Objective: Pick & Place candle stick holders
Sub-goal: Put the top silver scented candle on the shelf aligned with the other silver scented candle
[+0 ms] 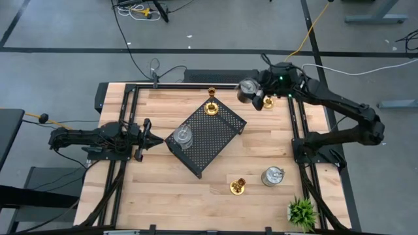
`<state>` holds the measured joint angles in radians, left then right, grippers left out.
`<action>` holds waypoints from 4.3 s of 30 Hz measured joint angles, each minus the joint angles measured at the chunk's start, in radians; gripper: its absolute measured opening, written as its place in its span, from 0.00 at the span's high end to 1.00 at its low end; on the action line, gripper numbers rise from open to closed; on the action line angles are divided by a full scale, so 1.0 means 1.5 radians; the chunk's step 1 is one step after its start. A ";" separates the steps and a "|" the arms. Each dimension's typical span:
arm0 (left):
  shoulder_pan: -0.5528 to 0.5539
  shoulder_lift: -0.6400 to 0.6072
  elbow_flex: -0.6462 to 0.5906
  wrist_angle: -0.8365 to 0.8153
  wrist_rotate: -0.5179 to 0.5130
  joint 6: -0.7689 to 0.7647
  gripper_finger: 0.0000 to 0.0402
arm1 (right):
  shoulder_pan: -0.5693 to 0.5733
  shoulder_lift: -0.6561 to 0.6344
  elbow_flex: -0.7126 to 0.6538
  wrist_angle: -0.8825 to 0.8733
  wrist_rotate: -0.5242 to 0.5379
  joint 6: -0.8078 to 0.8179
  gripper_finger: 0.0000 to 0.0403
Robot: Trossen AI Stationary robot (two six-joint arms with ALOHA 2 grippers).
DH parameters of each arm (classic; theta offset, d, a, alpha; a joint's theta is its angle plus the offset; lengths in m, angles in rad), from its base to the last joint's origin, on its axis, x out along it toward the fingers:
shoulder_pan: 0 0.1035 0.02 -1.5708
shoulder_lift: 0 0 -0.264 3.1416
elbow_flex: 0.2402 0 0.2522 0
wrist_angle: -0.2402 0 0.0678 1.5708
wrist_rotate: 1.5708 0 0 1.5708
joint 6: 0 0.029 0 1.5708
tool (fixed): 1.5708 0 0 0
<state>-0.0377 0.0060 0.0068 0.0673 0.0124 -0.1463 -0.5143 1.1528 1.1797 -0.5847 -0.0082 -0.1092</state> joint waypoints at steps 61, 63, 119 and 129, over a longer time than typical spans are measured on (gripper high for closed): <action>0.000 0.000 0.000 0.000 0.000 0.000 0.90 | 0.437 0.292 0.168 0.085 -0.052 0.014 0.09; 0.000 0.000 0.000 0.000 0.000 0.000 0.90 | 0.441 0.301 0.168 0.102 -0.059 0.015 0.09; 0.000 0.000 0.000 0.000 0.000 0.000 0.90 | 0.448 0.374 0.168 0.185 0.023 0.027 0.09; 0.000 0.000 0.000 0.000 0.000 0.000 0.90 | 0.448 0.374 0.168 0.185 0.023 0.027 0.05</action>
<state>-0.0376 0.0061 0.0068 0.0672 0.0126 -0.1463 0.1570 1.7142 1.4313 -0.3065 0.0261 -0.0690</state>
